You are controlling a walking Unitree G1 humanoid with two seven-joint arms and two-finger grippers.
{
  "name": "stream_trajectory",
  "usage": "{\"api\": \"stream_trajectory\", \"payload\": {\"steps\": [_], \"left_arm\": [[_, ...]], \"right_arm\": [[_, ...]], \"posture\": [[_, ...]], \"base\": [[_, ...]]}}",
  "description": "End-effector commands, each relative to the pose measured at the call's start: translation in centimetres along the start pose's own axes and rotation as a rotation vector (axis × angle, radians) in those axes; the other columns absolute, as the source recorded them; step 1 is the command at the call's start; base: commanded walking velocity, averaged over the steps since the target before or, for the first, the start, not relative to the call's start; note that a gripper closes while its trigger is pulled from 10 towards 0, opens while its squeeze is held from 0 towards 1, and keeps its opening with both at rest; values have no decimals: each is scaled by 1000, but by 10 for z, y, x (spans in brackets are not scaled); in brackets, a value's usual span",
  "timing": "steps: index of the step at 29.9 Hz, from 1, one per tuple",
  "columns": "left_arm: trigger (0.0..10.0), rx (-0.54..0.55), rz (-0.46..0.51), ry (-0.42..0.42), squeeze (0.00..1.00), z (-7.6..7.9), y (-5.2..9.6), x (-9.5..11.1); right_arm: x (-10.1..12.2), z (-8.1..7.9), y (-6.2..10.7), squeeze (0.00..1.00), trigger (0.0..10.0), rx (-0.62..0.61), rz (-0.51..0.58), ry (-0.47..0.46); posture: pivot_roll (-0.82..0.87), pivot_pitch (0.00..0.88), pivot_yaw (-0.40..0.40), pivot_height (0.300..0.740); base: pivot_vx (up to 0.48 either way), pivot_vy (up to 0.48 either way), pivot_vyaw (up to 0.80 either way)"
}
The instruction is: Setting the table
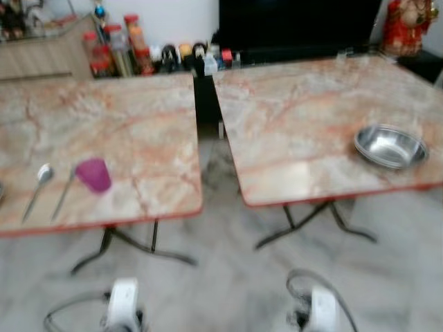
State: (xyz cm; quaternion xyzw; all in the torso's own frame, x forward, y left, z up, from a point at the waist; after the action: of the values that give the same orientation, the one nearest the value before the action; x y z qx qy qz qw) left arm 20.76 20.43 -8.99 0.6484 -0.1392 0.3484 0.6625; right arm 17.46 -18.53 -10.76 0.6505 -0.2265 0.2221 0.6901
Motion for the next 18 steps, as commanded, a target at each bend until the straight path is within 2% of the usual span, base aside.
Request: {"api": "stream_trajectory", "payload": {"steps": [1,18], "left_arm": [[10000,19,13,-10,0,-8,0,7],[10000,27,24,6,0,-9,-1,10]], "right_arm": [[8,-8,-2,0,10000,15,21,-9],[14,-10,-3,0,10000,26,43,26]], "posture": [[40,0,27,740],[52,0,22,740]], "base": [[0,480,0],[0,480,31]]}}
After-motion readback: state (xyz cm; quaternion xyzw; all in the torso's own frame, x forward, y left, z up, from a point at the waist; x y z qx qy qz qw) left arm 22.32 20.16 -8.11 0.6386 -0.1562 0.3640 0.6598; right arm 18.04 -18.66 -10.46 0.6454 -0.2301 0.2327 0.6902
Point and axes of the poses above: a point about 5 cm out from each wrist's last joint towards the gripper, its own y axis pointing back from the gripper into the wrist, its own x axis along the axis of the wrist's last joint, z = x × y, the point moved 2 cm from there along -y, pointing out of the wrist towards the gripper, and after that the axes turned 15 degrees about y, right-handed, at the moved point
